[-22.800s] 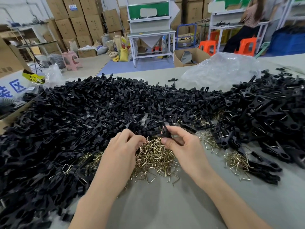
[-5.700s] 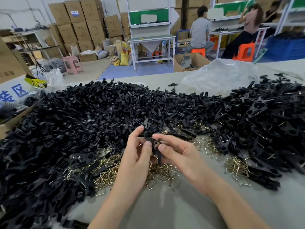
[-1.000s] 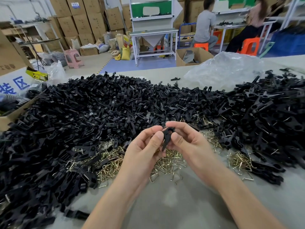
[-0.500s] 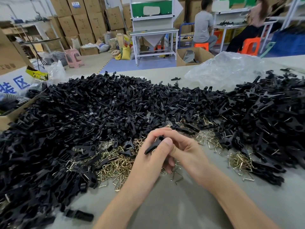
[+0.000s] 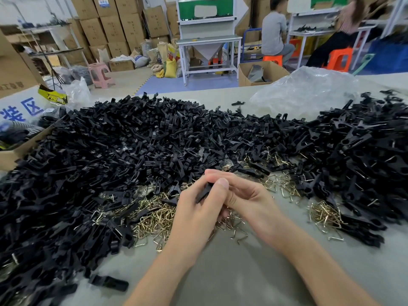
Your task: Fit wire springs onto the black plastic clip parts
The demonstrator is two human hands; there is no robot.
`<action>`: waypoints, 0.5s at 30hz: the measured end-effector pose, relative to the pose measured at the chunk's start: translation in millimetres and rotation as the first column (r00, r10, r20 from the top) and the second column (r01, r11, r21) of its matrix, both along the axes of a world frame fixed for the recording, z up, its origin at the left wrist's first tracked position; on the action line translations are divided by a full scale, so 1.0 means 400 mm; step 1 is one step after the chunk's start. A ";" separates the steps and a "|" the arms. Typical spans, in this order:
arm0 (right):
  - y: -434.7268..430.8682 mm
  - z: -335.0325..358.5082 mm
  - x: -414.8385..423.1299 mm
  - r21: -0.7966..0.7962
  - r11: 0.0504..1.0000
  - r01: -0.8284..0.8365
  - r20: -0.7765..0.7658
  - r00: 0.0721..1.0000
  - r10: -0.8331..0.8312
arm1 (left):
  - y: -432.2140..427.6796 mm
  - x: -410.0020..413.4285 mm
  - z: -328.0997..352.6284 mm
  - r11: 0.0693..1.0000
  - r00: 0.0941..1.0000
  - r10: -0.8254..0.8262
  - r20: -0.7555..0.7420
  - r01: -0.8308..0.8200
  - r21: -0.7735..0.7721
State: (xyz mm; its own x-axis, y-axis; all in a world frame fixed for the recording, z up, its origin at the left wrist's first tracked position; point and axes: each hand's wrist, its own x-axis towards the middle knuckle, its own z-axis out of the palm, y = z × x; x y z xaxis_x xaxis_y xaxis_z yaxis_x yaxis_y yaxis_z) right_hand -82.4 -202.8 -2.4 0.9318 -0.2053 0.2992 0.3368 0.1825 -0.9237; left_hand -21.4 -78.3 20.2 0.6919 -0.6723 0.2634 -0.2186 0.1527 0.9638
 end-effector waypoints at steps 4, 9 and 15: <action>0.000 0.010 -0.009 -0.072 0.997 0.034 -0.064 0.997 -0.039 | 0.010 0.005 0.003 0.997 0.999 -0.033 -0.029 0.035 0.073; 0.001 0.018 -0.015 -0.120 0.992 0.044 -0.099 0.993 -0.056 | 0.015 0.000 0.015 0.986 0.984 -0.151 -0.092 0.156 0.057; 0.004 0.012 -0.015 -0.138 0.989 0.043 -0.017 0.999 -0.045 | 0.008 -0.006 0.020 0.973 0.947 -0.226 -0.229 0.229 -0.014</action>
State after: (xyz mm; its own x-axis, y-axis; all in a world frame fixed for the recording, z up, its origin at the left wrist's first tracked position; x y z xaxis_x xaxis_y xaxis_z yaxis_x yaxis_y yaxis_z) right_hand -88.2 -201.1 2.3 0.9288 -0.2044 0.3090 0.3230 0.0383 -0.9456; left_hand -23.9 -75.3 28.2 0.5611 -0.8208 0.1071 0.0461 0.1601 0.9860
